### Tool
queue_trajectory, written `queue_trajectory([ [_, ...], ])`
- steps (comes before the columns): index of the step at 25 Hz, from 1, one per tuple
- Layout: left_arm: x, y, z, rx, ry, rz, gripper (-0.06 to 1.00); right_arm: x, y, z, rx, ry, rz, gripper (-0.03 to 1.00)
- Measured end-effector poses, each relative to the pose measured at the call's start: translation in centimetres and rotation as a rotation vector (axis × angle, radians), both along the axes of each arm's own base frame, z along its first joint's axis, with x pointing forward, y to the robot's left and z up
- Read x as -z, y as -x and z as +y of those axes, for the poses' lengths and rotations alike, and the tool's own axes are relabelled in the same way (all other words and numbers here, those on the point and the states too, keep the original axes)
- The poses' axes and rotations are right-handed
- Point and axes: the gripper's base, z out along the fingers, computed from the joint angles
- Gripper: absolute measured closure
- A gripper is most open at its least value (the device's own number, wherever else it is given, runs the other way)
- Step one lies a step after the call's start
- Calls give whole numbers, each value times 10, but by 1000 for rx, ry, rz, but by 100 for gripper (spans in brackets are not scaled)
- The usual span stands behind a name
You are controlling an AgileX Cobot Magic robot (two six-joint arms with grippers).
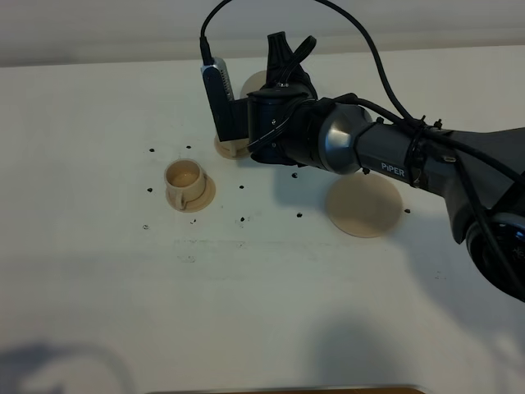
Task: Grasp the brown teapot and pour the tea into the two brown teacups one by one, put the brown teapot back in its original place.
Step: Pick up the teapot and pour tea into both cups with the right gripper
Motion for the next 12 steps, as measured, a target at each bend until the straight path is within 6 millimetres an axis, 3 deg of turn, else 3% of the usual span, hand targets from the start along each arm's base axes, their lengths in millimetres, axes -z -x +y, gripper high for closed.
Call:
queue_trajectory([
  [12, 0, 0, 0, 0, 0, 0, 63, -2, 1, 3, -18, 24, -17, 86],
])
